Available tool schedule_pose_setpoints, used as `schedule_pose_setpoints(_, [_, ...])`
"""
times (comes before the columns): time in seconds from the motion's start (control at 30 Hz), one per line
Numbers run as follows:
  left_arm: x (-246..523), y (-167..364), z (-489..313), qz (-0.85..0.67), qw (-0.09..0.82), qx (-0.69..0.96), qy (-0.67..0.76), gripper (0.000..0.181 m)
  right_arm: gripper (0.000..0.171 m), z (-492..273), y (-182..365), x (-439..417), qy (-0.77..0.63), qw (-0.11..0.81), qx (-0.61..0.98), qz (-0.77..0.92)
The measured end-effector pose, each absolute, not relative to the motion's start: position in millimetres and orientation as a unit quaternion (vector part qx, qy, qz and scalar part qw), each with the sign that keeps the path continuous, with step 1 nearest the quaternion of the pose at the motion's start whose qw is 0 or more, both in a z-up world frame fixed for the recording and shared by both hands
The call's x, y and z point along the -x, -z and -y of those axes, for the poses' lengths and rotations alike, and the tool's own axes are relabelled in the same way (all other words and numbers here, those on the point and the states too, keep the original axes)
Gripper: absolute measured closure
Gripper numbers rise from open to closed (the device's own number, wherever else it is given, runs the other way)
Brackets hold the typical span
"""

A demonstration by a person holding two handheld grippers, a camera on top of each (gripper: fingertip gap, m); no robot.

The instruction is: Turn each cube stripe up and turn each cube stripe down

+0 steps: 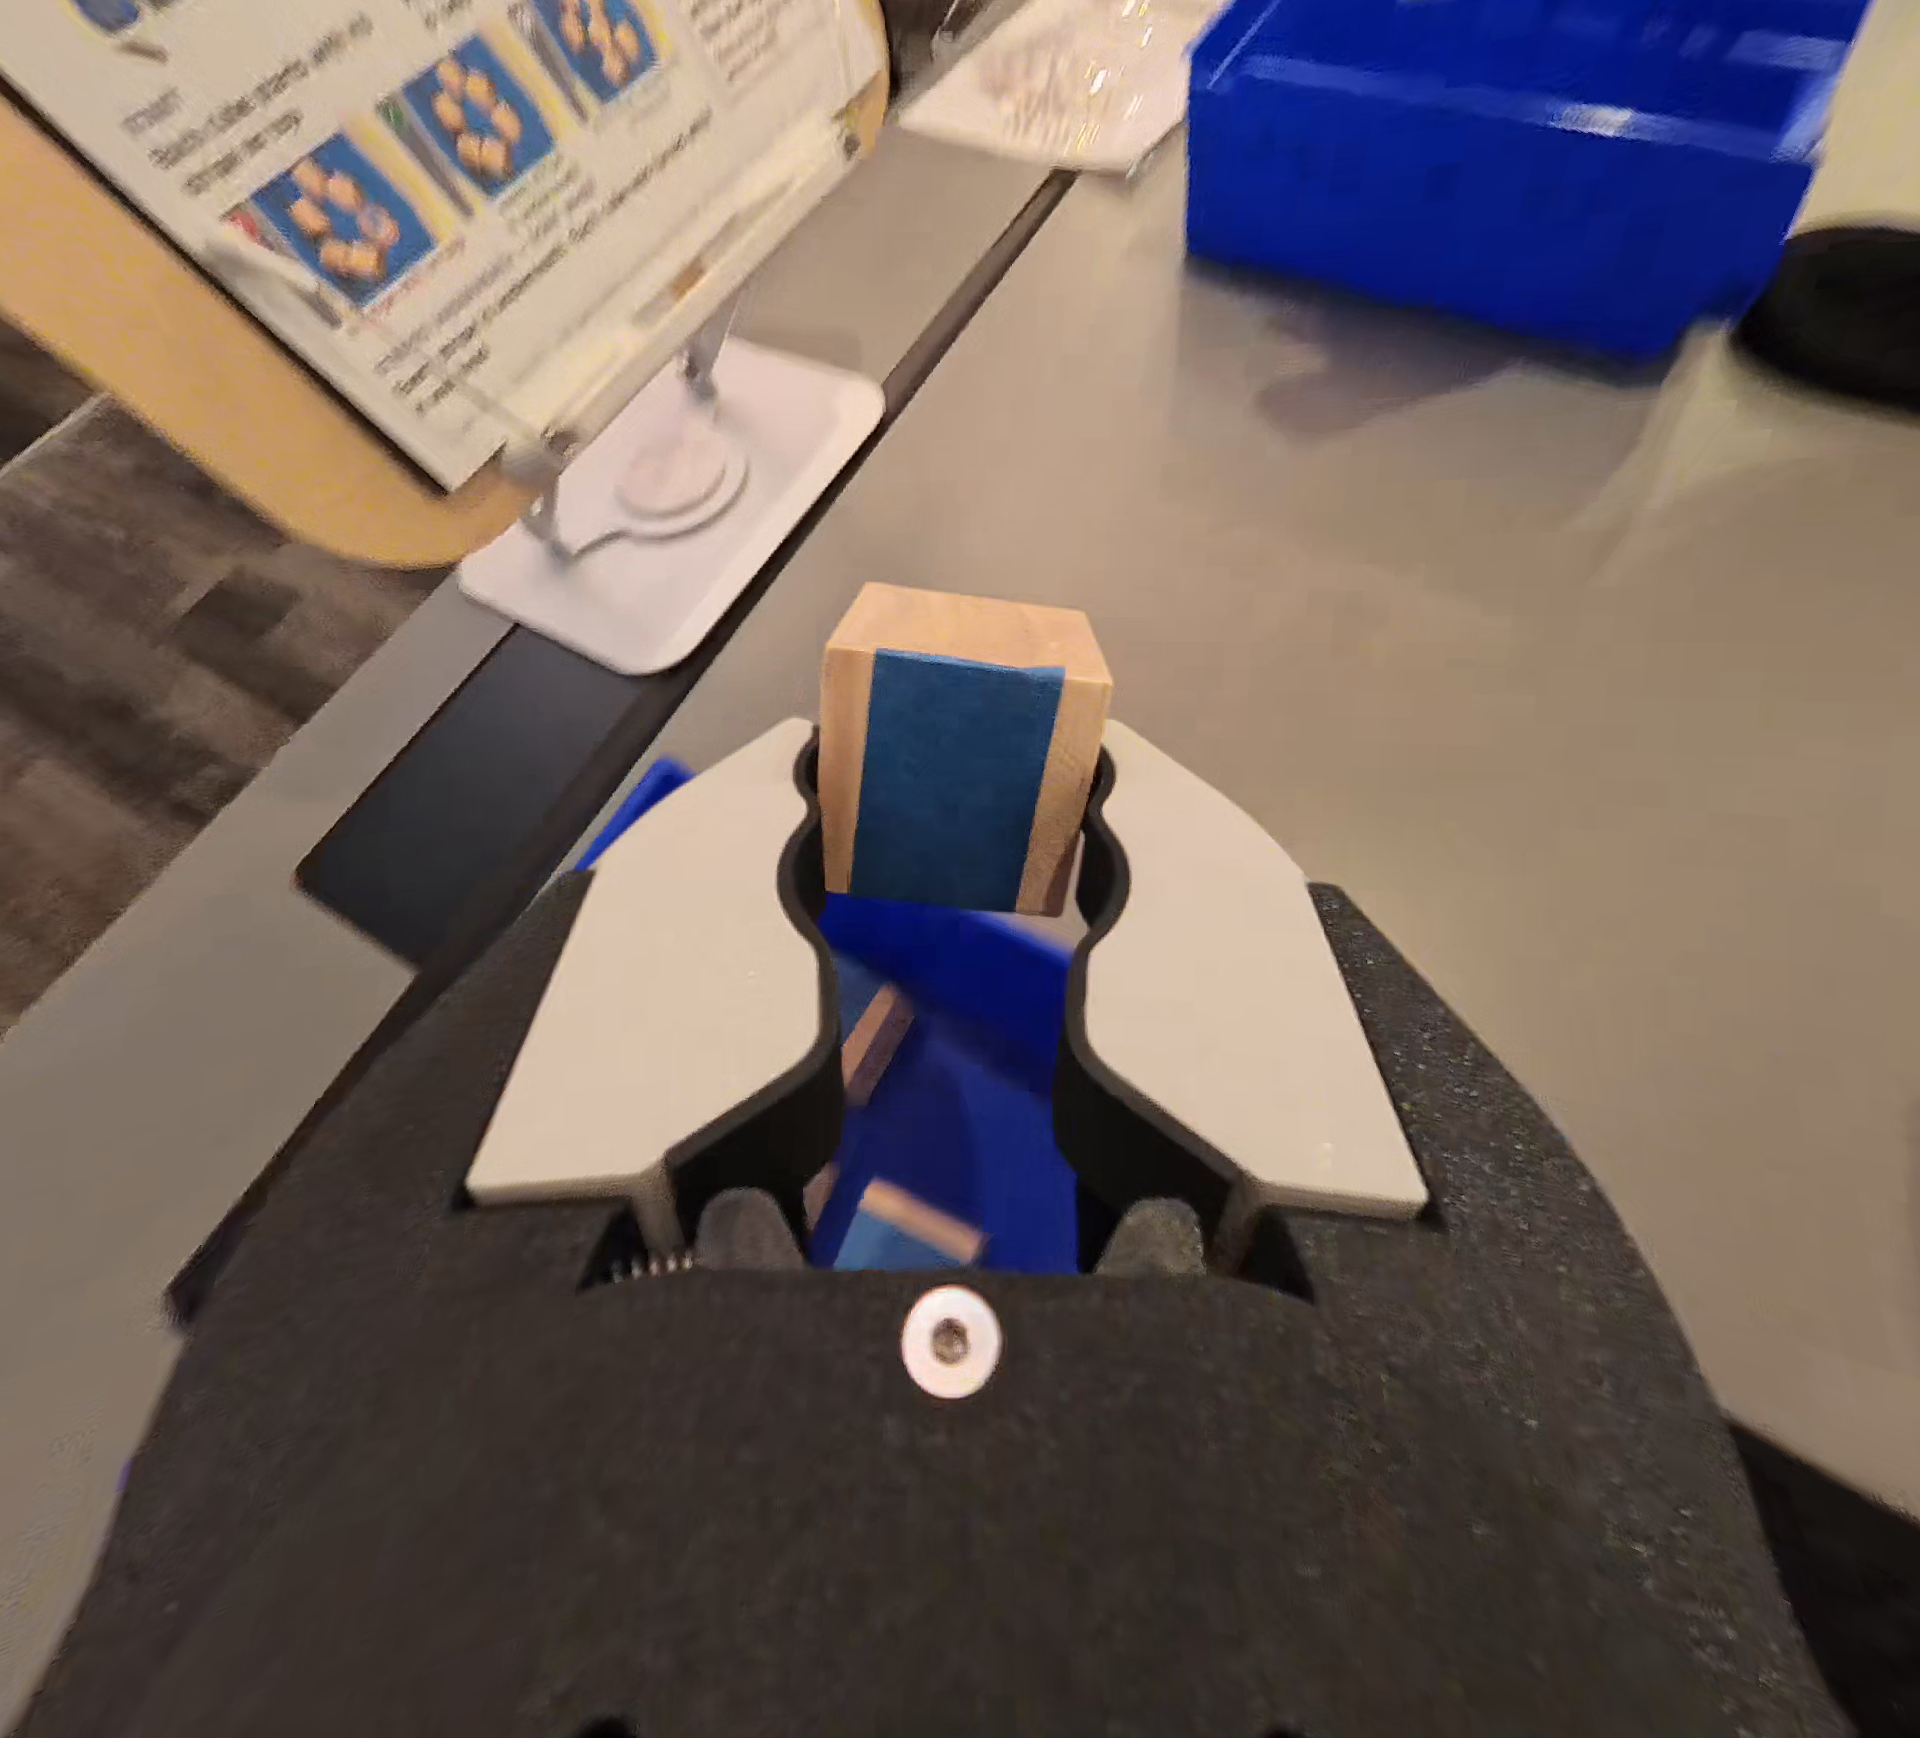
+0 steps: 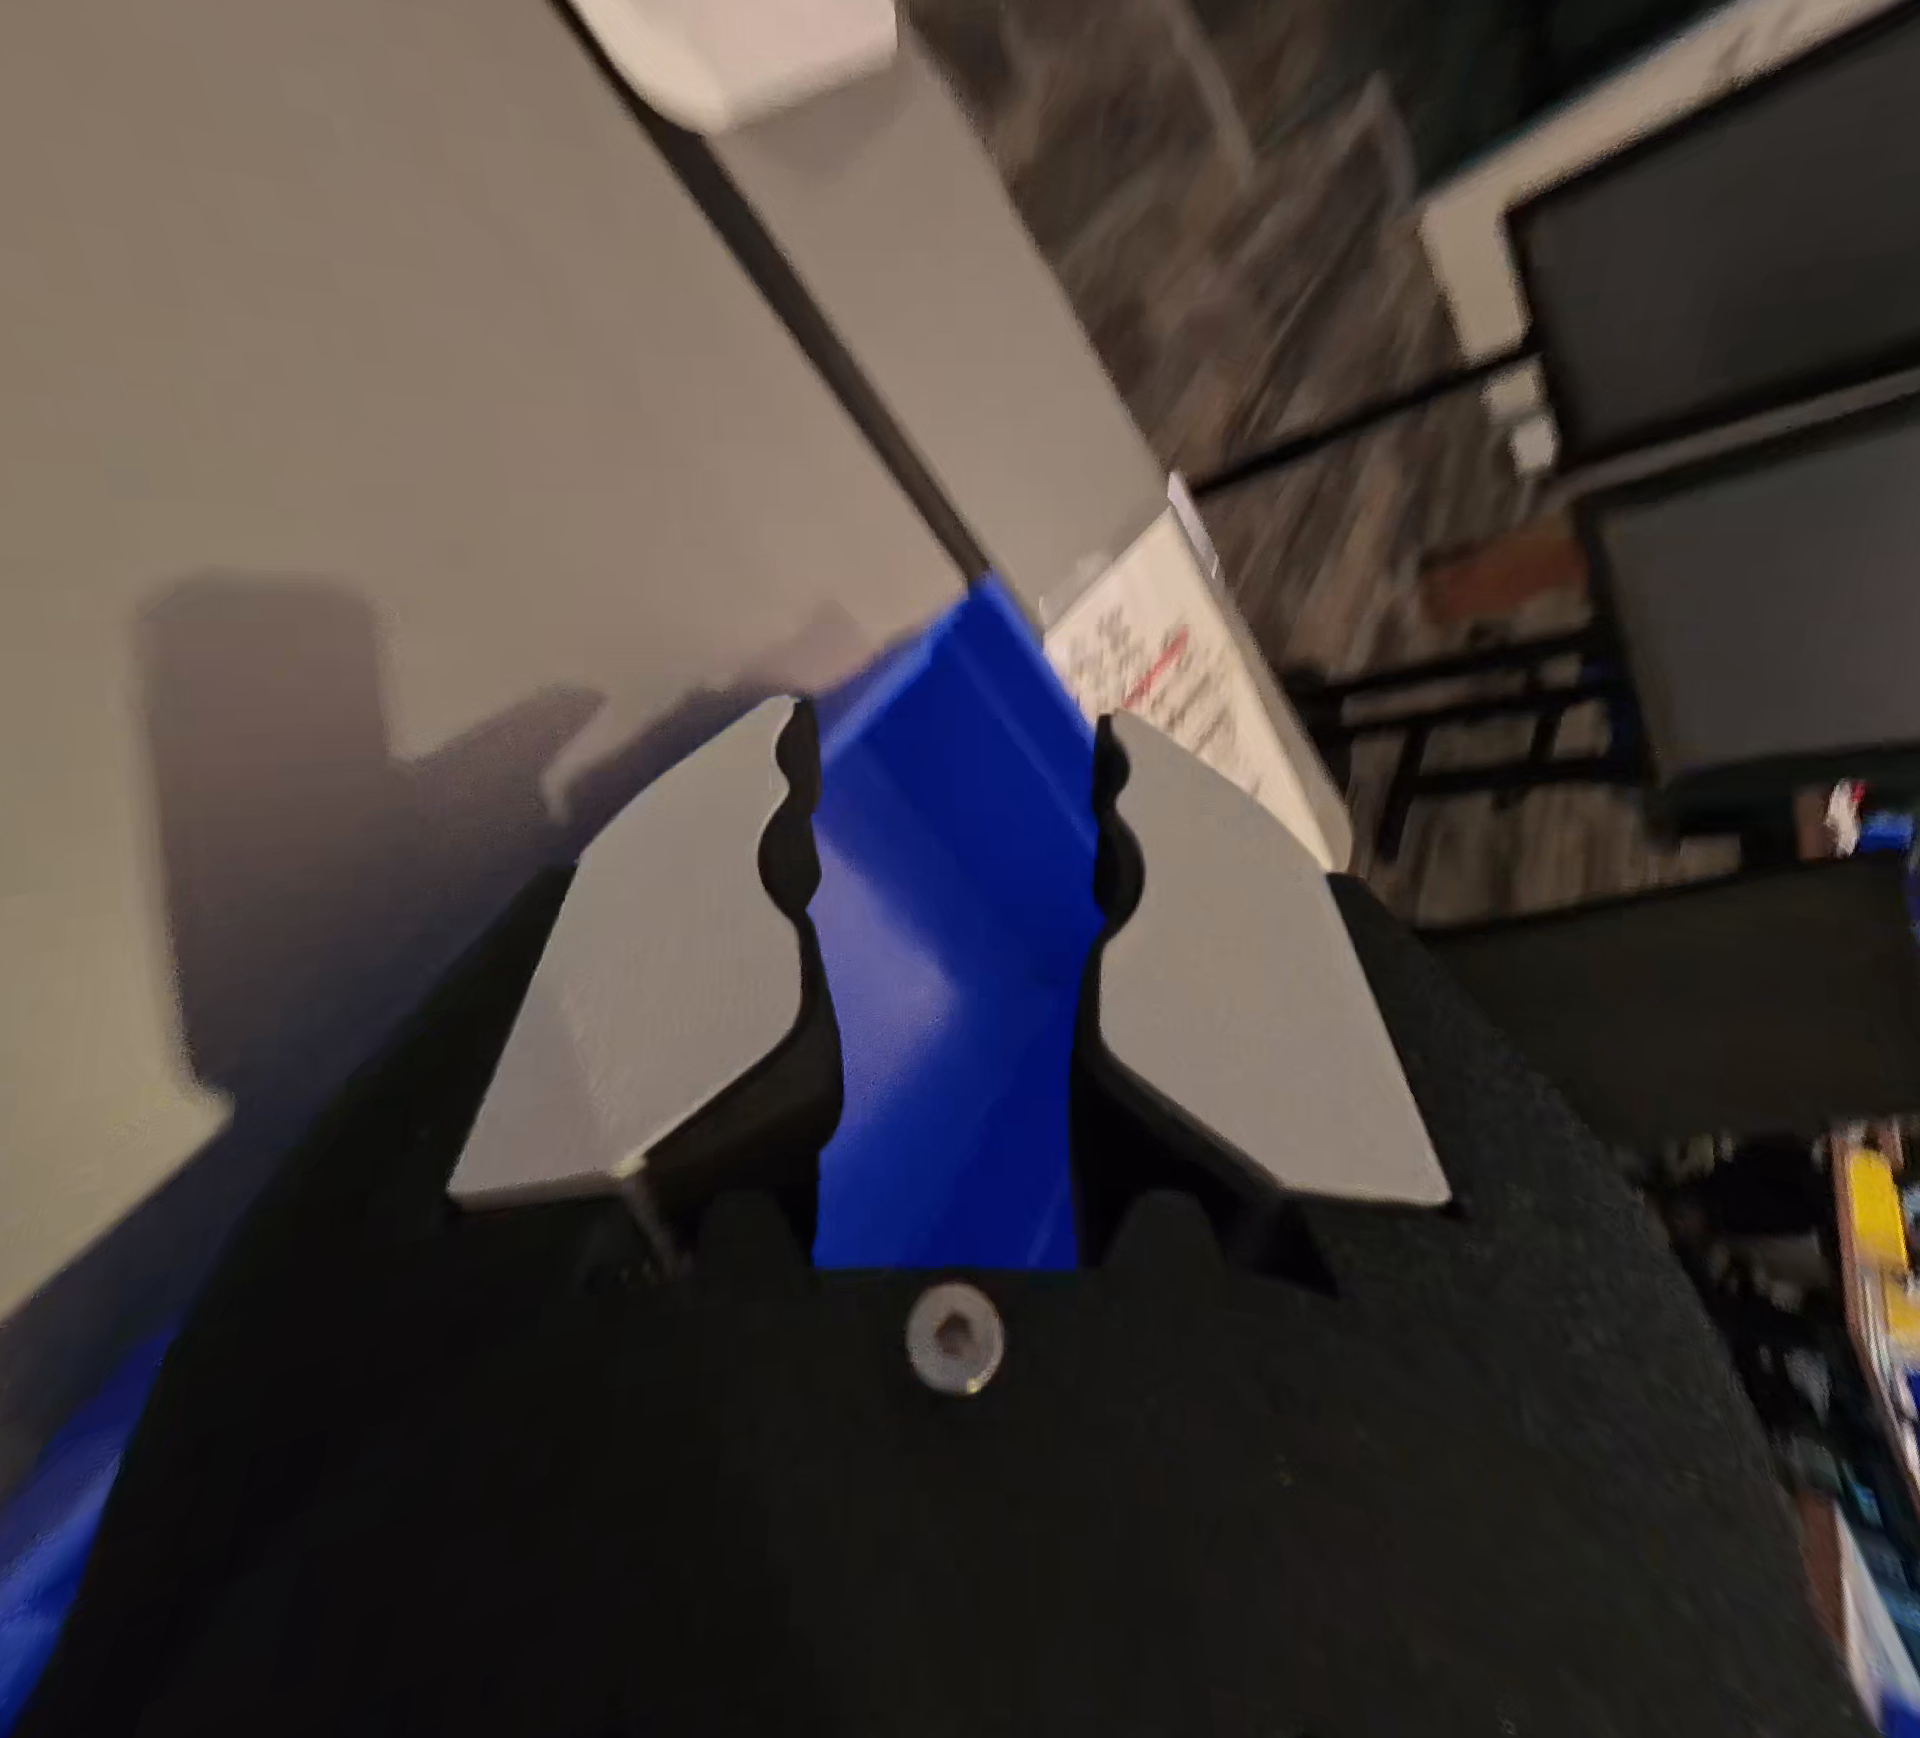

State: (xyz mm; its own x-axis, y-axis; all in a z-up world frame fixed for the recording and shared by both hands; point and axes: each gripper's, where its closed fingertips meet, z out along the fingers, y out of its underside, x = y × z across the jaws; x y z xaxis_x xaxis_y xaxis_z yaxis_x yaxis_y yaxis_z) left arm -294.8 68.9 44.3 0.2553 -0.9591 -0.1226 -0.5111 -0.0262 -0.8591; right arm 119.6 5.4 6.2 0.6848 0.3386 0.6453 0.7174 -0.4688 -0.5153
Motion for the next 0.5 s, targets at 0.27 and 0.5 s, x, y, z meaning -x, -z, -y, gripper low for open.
schedule_pose_setpoints(0.27, [192,-68,-16,-0.460,0.319,0.628,0.541,0.136,0.103,17,-36,56,0.030,0.554,0.703,0.444])
schedule_pose_setpoints(0.5, [146,-43,6,-0.450,0.275,0.658,0.538,0.136,0.102,32,-41,118,0.086,0.602,0.650,0.457])
